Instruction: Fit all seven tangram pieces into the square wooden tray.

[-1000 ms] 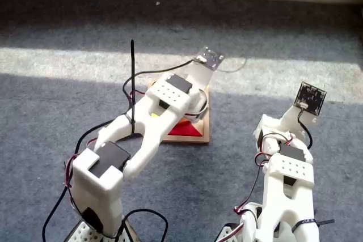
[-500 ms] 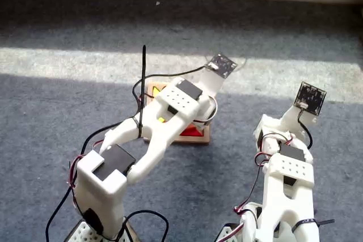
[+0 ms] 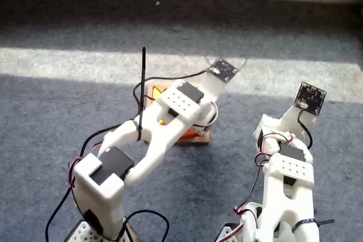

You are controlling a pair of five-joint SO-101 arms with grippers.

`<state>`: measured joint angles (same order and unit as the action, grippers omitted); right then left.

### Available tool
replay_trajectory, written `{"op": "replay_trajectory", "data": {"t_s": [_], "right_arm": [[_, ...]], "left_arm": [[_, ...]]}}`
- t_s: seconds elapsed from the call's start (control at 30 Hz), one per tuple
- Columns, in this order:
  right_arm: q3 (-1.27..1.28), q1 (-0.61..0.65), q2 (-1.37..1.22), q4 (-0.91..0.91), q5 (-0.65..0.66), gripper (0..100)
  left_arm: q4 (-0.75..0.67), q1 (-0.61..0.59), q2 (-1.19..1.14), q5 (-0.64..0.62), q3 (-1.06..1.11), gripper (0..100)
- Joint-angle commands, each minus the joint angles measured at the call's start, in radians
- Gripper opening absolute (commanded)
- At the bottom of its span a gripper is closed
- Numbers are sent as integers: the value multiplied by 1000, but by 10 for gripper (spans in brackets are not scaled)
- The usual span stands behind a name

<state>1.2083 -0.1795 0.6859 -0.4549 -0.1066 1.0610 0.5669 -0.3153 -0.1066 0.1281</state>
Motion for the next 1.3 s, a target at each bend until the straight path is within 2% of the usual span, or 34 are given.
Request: {"op": "replay_trajectory", "data": {"t_s": [0.0,0.1,0.37,0.83,1.13,1.27], "right_arm": [[-12,-7,30,22,9,10],[-12,-7,30,22,9,10],[-12,-7,30,22,9,10],[-8,-7,33,22,9,10],[-10,-7,31,22,9,10],[-10,-7,31,22,9,10]], "left_arm": [[8,13,79,5,39,181],[8,-2,67,2,45,235],[-25,-33,-10,2,28,234],[43,-61,-107,5,-110,132],[37,-137,-88,-5,-111,152],[43,-150,-84,-69,-122,154]]}}
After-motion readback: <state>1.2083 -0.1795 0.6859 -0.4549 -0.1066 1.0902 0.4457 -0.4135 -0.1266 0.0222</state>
